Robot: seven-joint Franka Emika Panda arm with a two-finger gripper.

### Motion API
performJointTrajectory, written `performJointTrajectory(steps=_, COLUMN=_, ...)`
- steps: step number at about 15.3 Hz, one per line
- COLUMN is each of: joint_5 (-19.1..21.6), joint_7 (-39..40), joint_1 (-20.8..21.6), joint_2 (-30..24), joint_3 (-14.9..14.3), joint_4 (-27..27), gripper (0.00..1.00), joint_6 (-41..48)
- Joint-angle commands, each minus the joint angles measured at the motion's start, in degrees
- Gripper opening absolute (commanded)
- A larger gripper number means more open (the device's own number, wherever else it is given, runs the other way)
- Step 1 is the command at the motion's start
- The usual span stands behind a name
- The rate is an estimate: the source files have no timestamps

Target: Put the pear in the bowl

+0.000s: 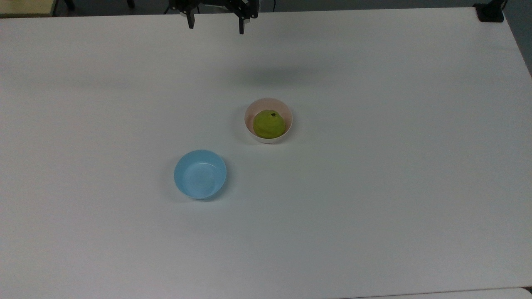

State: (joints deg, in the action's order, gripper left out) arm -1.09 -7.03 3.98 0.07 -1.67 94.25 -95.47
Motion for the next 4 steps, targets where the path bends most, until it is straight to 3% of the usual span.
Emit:
performJointTrajectory(steps=1, joint_5=2.1, joint_7=2.8, joint_1=-0.7, joint_2=-1.6, joint_3=-0.5, joint_4=0.0, gripper=1.00, joint_6=1.4)
performJointTrajectory(steps=4, joint_5=2.0, joint_7=2.8, joint_1=-0.6, joint_2=-1.6, joint_3=-0.5, joint_4=0.1, gripper=1.00, joint_6=1.5)
